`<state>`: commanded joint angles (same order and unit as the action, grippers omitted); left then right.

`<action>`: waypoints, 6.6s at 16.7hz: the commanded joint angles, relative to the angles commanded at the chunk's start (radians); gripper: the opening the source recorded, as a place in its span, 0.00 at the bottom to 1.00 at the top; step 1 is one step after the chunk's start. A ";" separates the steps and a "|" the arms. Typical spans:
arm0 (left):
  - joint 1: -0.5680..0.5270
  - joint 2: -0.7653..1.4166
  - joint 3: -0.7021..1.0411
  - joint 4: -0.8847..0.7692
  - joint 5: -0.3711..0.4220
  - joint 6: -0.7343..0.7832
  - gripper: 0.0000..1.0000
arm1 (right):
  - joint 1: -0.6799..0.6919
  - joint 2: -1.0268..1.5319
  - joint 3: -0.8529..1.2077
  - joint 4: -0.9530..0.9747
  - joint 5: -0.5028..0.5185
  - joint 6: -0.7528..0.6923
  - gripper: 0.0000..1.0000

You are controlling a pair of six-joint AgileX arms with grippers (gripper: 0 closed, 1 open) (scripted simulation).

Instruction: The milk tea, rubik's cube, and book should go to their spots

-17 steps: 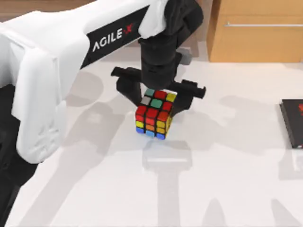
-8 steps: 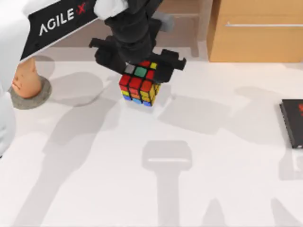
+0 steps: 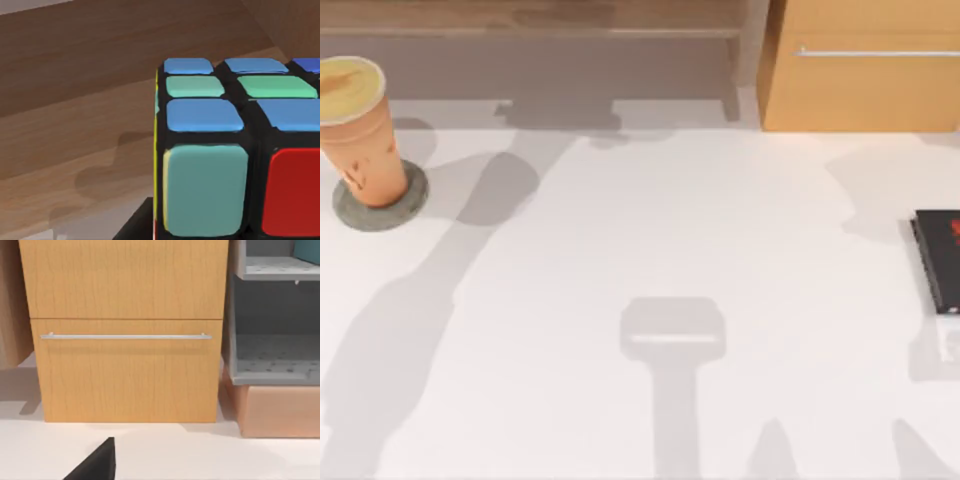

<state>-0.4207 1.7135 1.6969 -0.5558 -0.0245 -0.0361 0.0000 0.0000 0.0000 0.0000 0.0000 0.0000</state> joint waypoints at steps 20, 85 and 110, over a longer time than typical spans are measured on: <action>0.313 -0.212 -0.291 0.695 -0.069 0.050 0.00 | 0.000 0.000 0.000 0.000 0.000 0.000 1.00; 0.371 -0.837 -0.866 0.605 -0.005 0.047 1.00 | 0.000 0.000 0.000 0.000 0.000 0.000 1.00; 0.421 -1.714 -1.697 0.556 0.025 0.036 1.00 | -0.074 0.219 0.199 0.103 -0.067 -0.003 1.00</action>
<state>0.0000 0.0000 0.0000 0.0000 0.0000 0.0000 -0.0742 0.2191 0.1989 0.1030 -0.0671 -0.0026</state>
